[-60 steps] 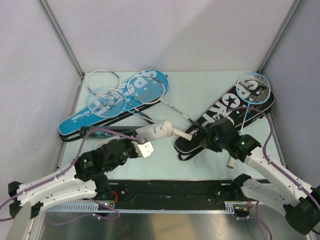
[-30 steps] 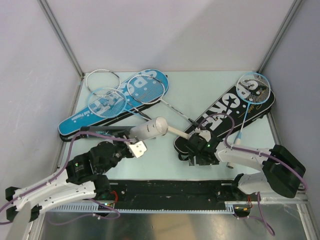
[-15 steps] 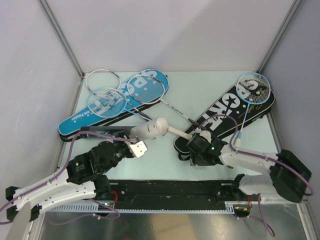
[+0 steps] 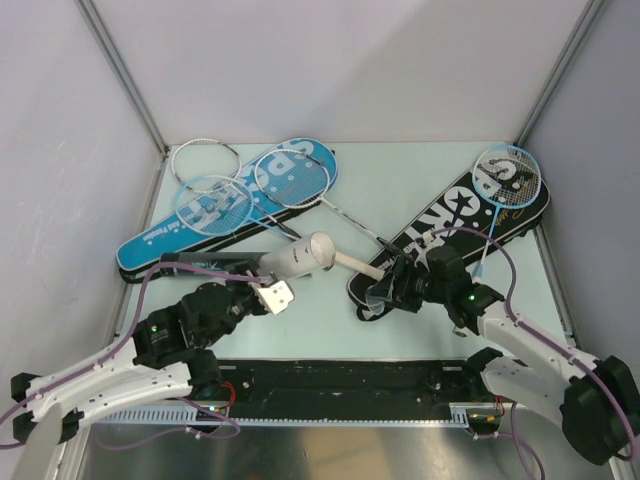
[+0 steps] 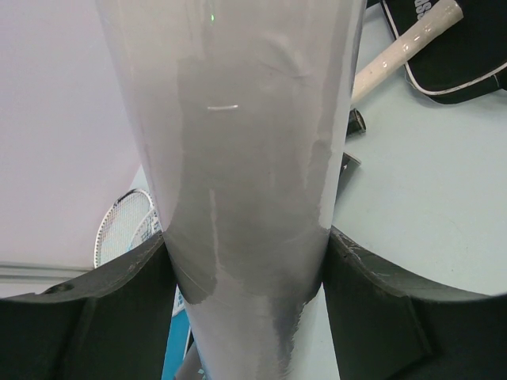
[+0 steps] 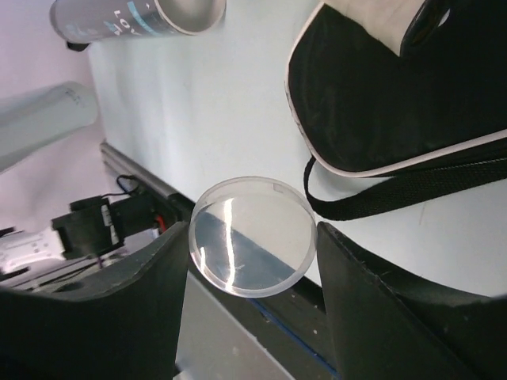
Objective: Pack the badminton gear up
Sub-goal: Adjust the lid at the center of the board.
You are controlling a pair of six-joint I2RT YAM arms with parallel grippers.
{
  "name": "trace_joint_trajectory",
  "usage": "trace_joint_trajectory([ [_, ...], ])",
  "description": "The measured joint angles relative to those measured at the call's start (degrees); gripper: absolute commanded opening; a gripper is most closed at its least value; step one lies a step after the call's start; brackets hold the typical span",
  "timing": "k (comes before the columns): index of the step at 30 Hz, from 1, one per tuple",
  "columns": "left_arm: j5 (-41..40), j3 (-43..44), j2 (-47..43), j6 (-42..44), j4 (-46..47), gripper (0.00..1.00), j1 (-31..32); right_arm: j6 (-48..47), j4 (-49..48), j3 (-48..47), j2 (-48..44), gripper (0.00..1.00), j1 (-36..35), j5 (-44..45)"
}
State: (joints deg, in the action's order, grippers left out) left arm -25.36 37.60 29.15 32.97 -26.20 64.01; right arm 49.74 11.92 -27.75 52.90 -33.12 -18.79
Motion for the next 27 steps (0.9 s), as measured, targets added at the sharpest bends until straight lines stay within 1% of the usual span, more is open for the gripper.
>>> trace_joint_trajectory([
  [2,-0.1,0.0,0.2,0.0,0.0,0.28,0.0,1.0,-3.7,1.7,2.2,0.47,2.5,-5.3],
  [6,-0.5,0.0,1.0,0.0,0.0,0.28,0.0,4.8,-14.1,6.2,7.9,0.52,6.3,-15.6],
  [10,-1.1,0.0,1.8,0.0,0.0,0.28,0.0,7.7,-20.9,8.5,14.5,0.59,8.5,-21.4],
  [11,-1.2,0.0,1.9,0.0,0.0,0.28,0.0,8.4,-22.1,8.7,15.8,0.59,9.1,-22.4],
  [15,-1.5,0.0,2.3,0.0,0.0,0.28,0.0,11.4,-27.4,10.3,18.6,0.52,11.9,-26.0],
  [17,-1.5,0.0,2.6,0.0,0.0,0.28,0.0,13.4,-30.9,11.6,19.5,0.51,13.8,-27.8],
  [19,-1.5,0.0,3.1,0.0,0.0,0.28,0.0,16.6,-36.2,13.9,20.8,0.52,16.0,-30.1],
  [21,-1.5,0.0,3.5,0.0,0.0,0.28,0.0,19.8,-40.9,16.0,22.4,0.57,17.5,-32.0],
  [23,-1.5,0.0,3.8,0.0,0.0,0.28,0.0,22.9,-45.9,17.9,24.2,0.67,18.8,-33.9],
  [25,-1.5,0.0,4.1,0.0,0.1,0.28,0.0,25.7,-50.9,18.7,25.7,0.75,19.7,-35.6],
  [27,-1.5,0.0,4.5,0.0,0.0,0.28,0.0,28.5,-54.9,19.1,27.0,0.79,20.5,-36.9],
])
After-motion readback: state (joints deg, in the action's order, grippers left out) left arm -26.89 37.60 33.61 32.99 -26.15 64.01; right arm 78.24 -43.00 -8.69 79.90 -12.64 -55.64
